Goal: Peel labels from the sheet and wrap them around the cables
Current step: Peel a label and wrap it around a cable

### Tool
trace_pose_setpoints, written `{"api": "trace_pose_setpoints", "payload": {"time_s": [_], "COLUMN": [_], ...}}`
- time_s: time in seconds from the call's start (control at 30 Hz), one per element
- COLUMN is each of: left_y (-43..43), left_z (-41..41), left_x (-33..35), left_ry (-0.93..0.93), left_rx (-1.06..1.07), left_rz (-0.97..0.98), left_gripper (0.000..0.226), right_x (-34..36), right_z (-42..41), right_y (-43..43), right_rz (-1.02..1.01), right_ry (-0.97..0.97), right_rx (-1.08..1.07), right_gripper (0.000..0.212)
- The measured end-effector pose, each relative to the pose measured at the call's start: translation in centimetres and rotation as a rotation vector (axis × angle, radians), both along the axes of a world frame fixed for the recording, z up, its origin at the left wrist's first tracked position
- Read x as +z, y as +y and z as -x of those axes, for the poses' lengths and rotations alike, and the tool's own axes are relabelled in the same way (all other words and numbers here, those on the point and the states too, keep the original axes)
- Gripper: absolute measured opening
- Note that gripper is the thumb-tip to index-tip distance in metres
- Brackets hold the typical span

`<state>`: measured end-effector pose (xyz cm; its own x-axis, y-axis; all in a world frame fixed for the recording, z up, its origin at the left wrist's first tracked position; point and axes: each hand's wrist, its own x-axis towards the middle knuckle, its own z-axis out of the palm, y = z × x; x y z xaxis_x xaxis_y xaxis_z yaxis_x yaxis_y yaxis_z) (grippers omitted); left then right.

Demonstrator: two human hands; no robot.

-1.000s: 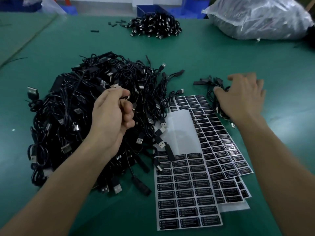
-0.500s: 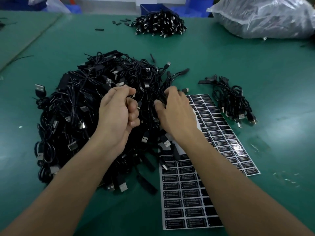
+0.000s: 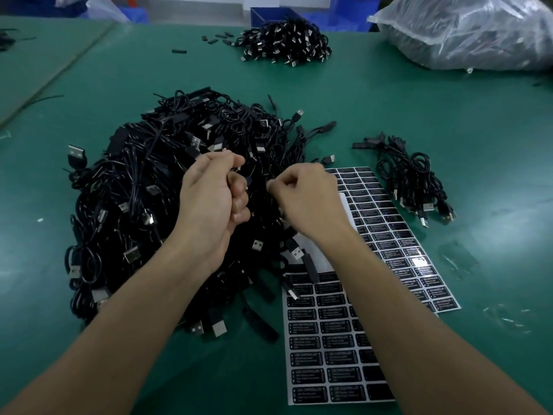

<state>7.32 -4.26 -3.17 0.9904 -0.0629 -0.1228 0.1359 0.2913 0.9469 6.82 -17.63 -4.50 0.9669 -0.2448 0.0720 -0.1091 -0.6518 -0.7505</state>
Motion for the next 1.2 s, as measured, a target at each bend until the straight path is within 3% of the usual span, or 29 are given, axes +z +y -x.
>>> {"api": "trace_pose_setpoints", "payload": {"time_s": [0.23, 0.47, 0.57, 0.63, 0.7, 0.8, 0.93, 1.03, 1.13, 1.2], "left_y": [-0.1, -0.3, -0.1, -0.1, 0.1, 0.1, 0.2, 0.6, 0.9, 1.0], "left_z": [0.0, 0.0, -0.2, -0.2, 0.0, 0.3, 0.5, 0.4, 0.5, 0.6], "left_x": [-0.2, -0.4, -0.6, -0.5, -0.3, 0.0, 0.1, 0.3, 0.8, 1.0], "left_ry": [-0.013, -0.02, -0.018, -0.018, -0.027, -0.013, -0.043, -0.054, -0.024, -0.056], "left_rx": [-0.016, -0.091, -0.116, -0.131, -0.161, -0.176, -0.176, -0.309, -0.507, -0.616], "left_rz": [-0.056, 0.017, 0.018, 0.059, 0.068, -0.001, -0.129, -0.174, -0.231, -0.302], "left_gripper": [0.012, 0.012, 0.017, 0.028, 0.033, 0.034, 0.03, 0.035, 0.047, 0.051], "right_x": [2.4, 2.5, 3.0, 3.7, 4.2, 3.9, 3.0, 2.1, 1.4, 1.1], "right_z": [1.6, 3.0, 3.6, 4.4, 5.1, 5.7, 5.9, 5.6, 5.4, 5.3], "right_y": [-2.5, -2.0, -2.1, -2.6, -3.1, -3.7, -4.5, -5.0, -4.9, -4.8], "right_rz": [-0.829, -1.108, -1.199, -1.216, -1.102, -0.836, -0.596, -0.624, -0.734, -0.836], "right_ry": [0.161, 0.087, 0.02, 0.006, 0.048, 0.186, 0.337, 0.339, 0.232, 0.168], "right_rx": [0.109, 0.28, 0.469, 0.628, 0.74, 0.746, 0.717, 0.544, 0.331, 0.254], "right_gripper": [0.022, 0.029, 0.021, 0.011, 0.011, 0.018, 0.007, 0.018, 0.016, 0.026]}}
